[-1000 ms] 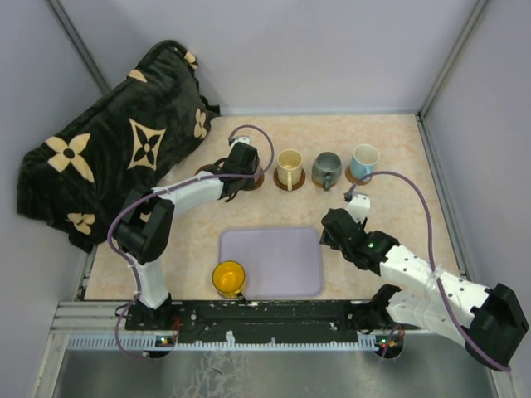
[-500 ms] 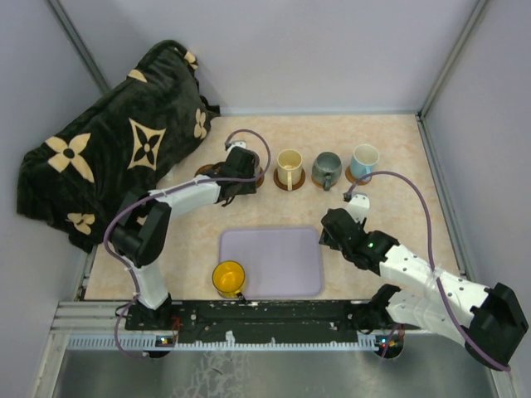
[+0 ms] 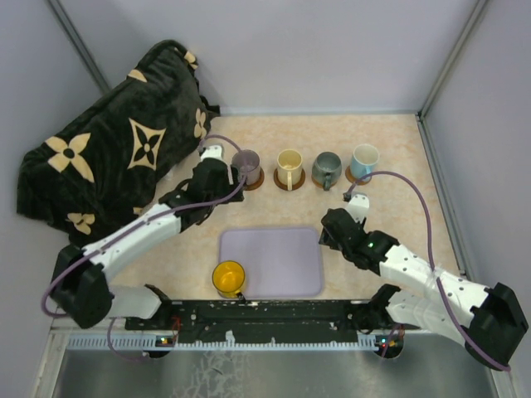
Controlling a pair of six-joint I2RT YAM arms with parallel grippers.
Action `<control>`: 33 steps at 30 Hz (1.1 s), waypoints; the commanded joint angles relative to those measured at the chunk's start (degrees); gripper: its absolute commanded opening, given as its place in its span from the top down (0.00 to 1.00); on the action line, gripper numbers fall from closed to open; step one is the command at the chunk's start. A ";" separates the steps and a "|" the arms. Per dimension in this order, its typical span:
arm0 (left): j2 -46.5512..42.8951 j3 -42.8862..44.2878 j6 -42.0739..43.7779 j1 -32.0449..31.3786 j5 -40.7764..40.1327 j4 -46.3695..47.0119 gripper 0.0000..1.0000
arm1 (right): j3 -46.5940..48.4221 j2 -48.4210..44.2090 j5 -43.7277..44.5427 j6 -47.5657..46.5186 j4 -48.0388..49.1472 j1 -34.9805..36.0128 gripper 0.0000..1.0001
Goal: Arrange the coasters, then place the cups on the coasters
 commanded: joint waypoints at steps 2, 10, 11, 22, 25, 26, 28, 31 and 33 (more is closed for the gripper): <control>-14.07 -8.50 -2.77 -5.26 0.03 -9.04 0.15 | 1.03 0.28 0.71 -0.31 3.14 0.52 0.43; -30.66 -13.62 -14.52 -16.41 0.26 -21.80 0.10 | 4.30 5.00 -0.08 -3.23 6.07 0.49 0.42; -31.47 -13.53 -15.62 -17.79 0.08 -23.16 0.08 | 4.74 5.98 -0.45 -3.54 6.55 0.47 0.42; -31.14 -11.66 -30.91 -35.58 -4.33 -36.32 0.13 | 6.99 9.36 -4.73 -7.42 9.84 0.47 0.41; -29.94 -10.58 -35.90 -39.82 -5.40 -41.24 0.14 | 6.59 8.94 -4.54 -7.97 9.37 0.47 0.41; -29.10 -10.22 -37.78 -41.16 -5.73 -42.94 0.14 | 6.50 8.76 -4.48 -8.18 9.25 0.47 0.41; -27.60 -8.90 -41.45 -44.07 -6.82 -46.41 0.14 | 6.24 8.51 -4.84 -8.38 9.26 0.46 0.41; -24.25 -6.57 -46.45 -47.78 -8.80 -51.57 0.13 | 5.72 8.14 -5.21 -8.24 9.59 0.47 0.41; -21.92 -5.47 -48.65 -49.29 -9.08 -53.61 0.13 | 5.26 7.96 -5.51 -8.09 10.14 0.47 0.40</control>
